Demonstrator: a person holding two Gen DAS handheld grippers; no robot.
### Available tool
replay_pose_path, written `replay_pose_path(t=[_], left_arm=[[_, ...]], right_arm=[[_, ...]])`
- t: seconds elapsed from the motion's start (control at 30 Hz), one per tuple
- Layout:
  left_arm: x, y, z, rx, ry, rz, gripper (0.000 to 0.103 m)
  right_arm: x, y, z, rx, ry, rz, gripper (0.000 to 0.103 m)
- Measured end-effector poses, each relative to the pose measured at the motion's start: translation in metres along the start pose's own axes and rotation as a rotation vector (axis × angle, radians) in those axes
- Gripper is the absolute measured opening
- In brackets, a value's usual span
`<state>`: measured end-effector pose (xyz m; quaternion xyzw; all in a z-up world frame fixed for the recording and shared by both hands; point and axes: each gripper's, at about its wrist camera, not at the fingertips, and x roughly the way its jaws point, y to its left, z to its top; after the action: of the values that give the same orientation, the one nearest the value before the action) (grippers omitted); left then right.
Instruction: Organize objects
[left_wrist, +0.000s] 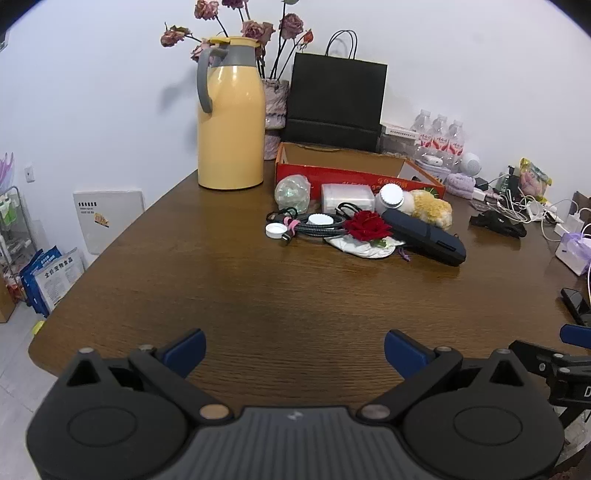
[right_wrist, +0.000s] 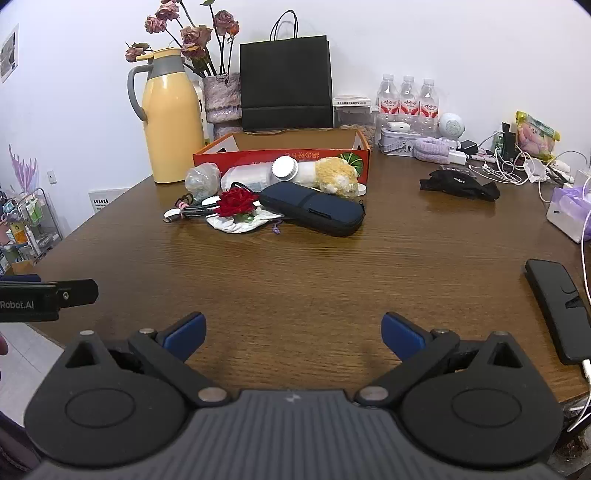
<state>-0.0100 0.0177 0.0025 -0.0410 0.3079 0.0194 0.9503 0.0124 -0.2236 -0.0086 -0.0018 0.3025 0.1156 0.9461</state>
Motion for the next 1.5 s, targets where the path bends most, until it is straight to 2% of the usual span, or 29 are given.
replay_pose_path(t=[0.3, 0.87, 1.5], left_arm=[[-0.019, 0.000, -0.003, 0.014, -0.045, 0.002, 0.103], [-0.034, 0.001, -0.006, 0.026, -0.078, -0.003, 0.103], [-0.028, -0.001, -0.009, 0.036, -0.055, 0.001, 0.103]], right_arm=[[-0.015, 0.009, -0.001, -0.030, -0.030, -0.001, 0.103], [-0.027, 0.017, -0.003, -0.047, -0.048, -0.014, 0.103], [-0.024, 0.016, -0.005, -0.041, -0.041, -0.013, 0.103]])
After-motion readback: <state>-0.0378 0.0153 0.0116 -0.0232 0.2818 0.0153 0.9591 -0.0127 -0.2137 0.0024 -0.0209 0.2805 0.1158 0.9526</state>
